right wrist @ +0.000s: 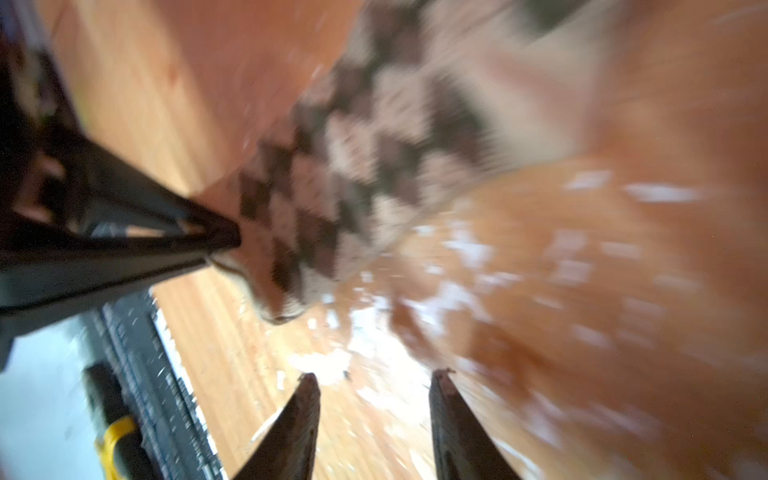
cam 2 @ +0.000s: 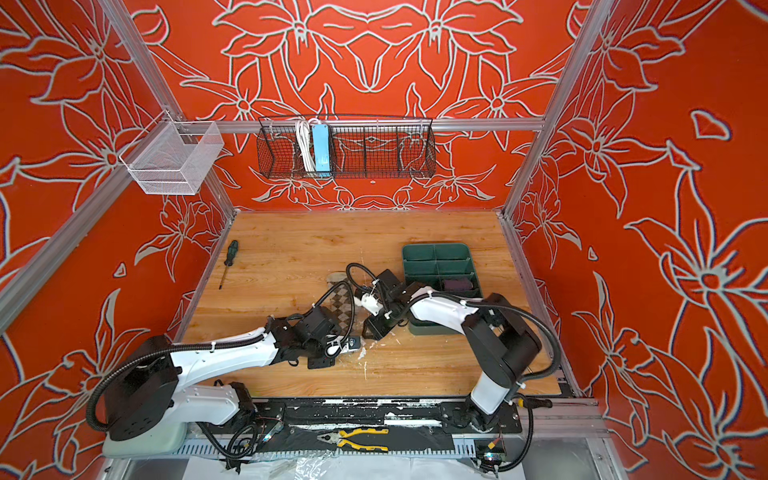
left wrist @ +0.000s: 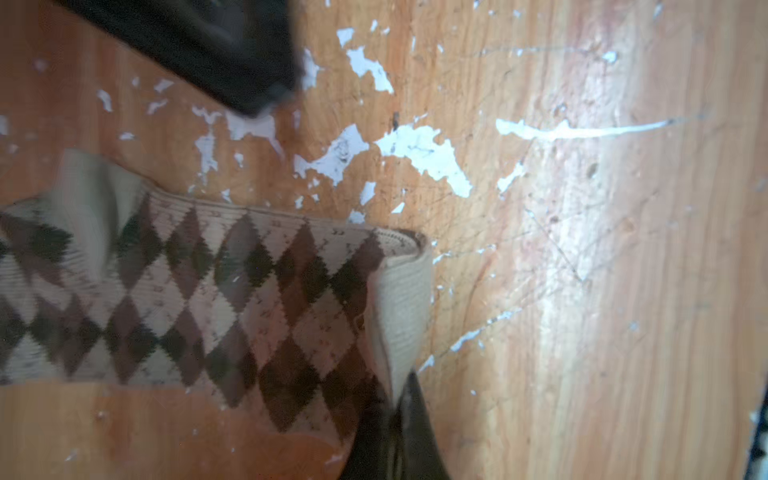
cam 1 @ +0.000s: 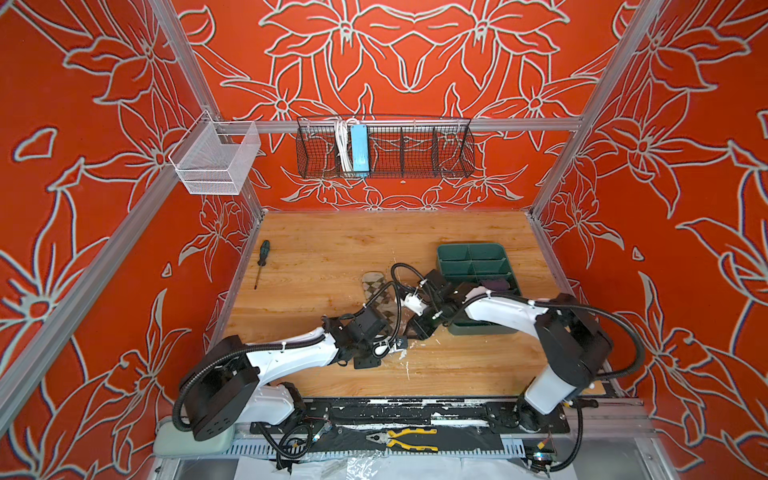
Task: Roll the socks
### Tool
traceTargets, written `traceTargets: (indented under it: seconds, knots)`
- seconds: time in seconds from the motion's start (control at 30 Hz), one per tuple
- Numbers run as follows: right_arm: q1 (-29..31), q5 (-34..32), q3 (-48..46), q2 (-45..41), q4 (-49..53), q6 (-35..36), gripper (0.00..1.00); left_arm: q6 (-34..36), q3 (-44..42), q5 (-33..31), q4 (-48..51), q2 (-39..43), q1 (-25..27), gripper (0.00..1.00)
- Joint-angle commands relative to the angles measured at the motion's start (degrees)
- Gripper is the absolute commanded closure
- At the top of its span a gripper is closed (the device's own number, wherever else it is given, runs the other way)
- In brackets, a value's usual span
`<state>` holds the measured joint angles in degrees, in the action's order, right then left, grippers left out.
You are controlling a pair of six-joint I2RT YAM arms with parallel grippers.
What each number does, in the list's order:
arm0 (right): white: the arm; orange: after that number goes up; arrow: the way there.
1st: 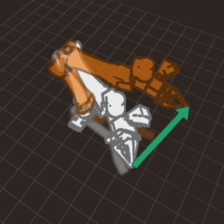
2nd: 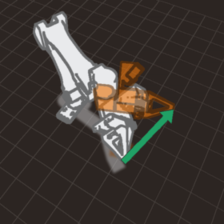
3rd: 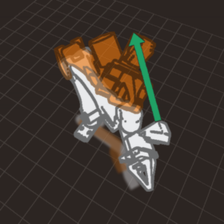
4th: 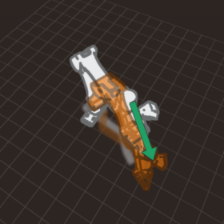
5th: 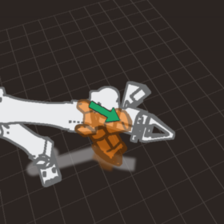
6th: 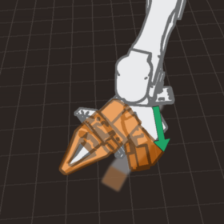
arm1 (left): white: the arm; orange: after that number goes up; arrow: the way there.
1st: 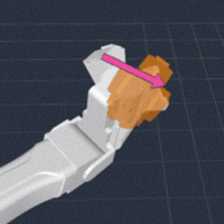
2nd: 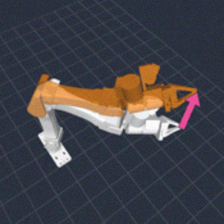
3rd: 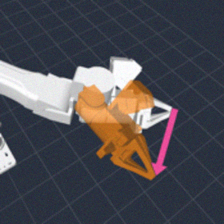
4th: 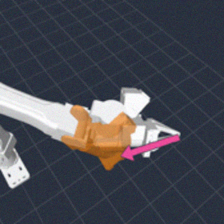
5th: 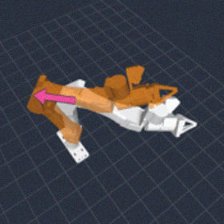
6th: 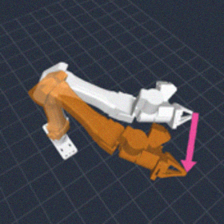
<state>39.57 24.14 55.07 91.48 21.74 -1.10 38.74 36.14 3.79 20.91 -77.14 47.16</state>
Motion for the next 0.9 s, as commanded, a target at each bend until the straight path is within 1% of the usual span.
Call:
traceTargets:
  seconds: [0.0,0.1,0.17,0.23,0.3,0.37,0.4,0.43,0.5,0.6,0.67,0.7,0.8,0.87]
  knots:
    - [-1.1,-16.8,-1.1,-10.0,-1.8,-3.5,0.55,0.4,2.4,5.0,5.7,-2.6,-0.9,1.00]
    - [-1.1,-24.7,-4.5,-21.9,-6.5,-3.1,0.56,-0.3,3.7,6.3,7.0,-3.9,-1.3,1.00]
    - [-1.1,-27.2,-8.4,-30.2,-11.9,-1.0,0.56,-0.6,4.4,7.9,7.9,-4.3,-2.2,1.00]
    - [-1.1,-25.6,-13.8,-39.1,-18.3,4.0,0.57,-0.8,4.9,9.8,8.7,-4.8,-3.3,1.00]
    - [-0.8,-21.6,-20.9,-47.7,-26.3,10.0,0.63,-0.7,6.0,12.4,10.1,-5.7,-4.4,1.00]
    - [0.7,-19.0,-25.8,-53.4,-31.6,16.0,0.68,-0.7,7.3,15.2,11.8,-7.1,-5.8,1.00]
    - [2.8,-19.3,-27.7,-54.9,-32.6,19.7,0.68,-0.8,8.1,16.8,12.7,-8.0,-6.5,1.00]
    - [5.3,-20.4,-28.4,-55.3,-32.2,23.6,0.66,-0.7,8.8,18.0,13.6,-8.7,-7.0,1.00]
    - [13.4,-25.0,-28.7,-53.0,-28.9,34.7,0.59,-0.8,10.1,19.1,14.7,-10.5,-7.8,1.00]
    - [23.8,-33.1,-27.2,-44.9,-23.2,46.5,0.56,-0.9,11.3,20.1,15.3,-12.5,-9.1,1.00]
    - [29.2,-38.3,-26.3,-39.4,-22.0,51.5,0.54,-1.0,12.3,21.4,16.0,-13.7,-10.0,1.00]
    - [32.0,-40.8,-26.3,-36.6,-22.9,53.6,0.52,-1.2,12.9,21.6,16.4,-14.3,-10.3,1.00]
    - [38.9,-43.7,-26.1,-29.5,-26.7,58.4,0.48,-1.5,13.8,22.1,16.6,-15.6,-10.9,1.00]
    - [42.0,-44.3,-25.7,-24.9,-28.6,59.3,0.45,-1.7,14.1,21.8,16.7,-16.7,-11.1,1.00]
